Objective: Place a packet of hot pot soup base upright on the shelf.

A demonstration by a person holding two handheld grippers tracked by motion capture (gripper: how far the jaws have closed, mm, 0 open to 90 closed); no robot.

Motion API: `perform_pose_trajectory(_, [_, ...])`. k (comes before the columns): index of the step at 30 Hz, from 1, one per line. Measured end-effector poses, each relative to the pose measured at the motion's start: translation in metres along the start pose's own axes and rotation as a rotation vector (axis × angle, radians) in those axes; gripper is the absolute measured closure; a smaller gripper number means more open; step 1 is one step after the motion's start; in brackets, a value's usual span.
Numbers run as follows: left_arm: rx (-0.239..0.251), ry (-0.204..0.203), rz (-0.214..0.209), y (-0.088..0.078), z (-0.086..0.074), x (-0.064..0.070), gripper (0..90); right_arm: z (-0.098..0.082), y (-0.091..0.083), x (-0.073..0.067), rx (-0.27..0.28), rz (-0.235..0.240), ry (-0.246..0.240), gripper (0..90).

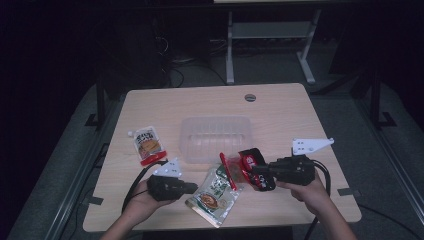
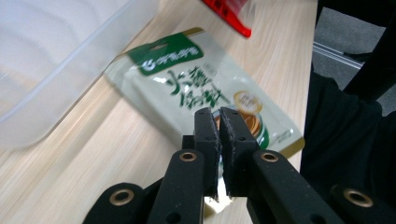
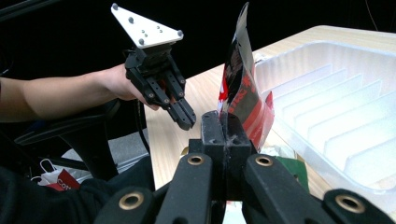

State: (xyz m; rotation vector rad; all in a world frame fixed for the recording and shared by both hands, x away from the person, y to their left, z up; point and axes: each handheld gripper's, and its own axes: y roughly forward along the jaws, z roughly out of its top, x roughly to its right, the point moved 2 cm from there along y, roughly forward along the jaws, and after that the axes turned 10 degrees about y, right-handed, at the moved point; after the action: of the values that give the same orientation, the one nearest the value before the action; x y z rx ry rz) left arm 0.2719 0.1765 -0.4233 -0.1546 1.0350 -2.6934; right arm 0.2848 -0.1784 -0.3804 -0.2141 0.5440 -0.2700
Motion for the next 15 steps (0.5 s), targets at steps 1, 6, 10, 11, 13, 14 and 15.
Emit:
perform_pose_trajectory(1, [0.0,-0.005,0.003,-0.002,-0.002,0.0,83.0,0.001,0.0,0.0,0.0,0.0,0.002,90.0])
perform_pose_trajectory(6, [-0.002,-0.032,0.037,-0.016,-0.016,-0.004,74.6,0.011,0.001,0.002,0.014,-0.015,-0.011,90.0])
perform_pose_trajectory(10, [-0.018,-0.038,0.071,-0.027,-0.03,-0.007,63.8,0.023,0.003,0.004,0.03,-0.026,-0.028,90.0])
perform_pose_trajectory(11, [-0.016,-0.048,0.068,-0.029,-0.033,-0.008,60.5,0.027,0.004,0.004,0.031,-0.033,-0.03,90.0])
perform_pose_trajectory(13, [-0.019,-0.049,0.076,-0.031,-0.036,-0.01,56.6,0.033,0.006,0.006,0.026,-0.043,-0.034,90.0])
perform_pose_trajectory(14, [-0.026,-0.051,0.079,-0.031,-0.037,-0.011,54.9,0.036,0.008,0.007,0.024,-0.05,-0.037,90.0])
perform_pose_trajectory(15, [-0.033,-0.045,0.078,-0.031,-0.037,-0.013,52.7,0.038,0.009,0.009,0.025,-0.055,-0.042,90.0])
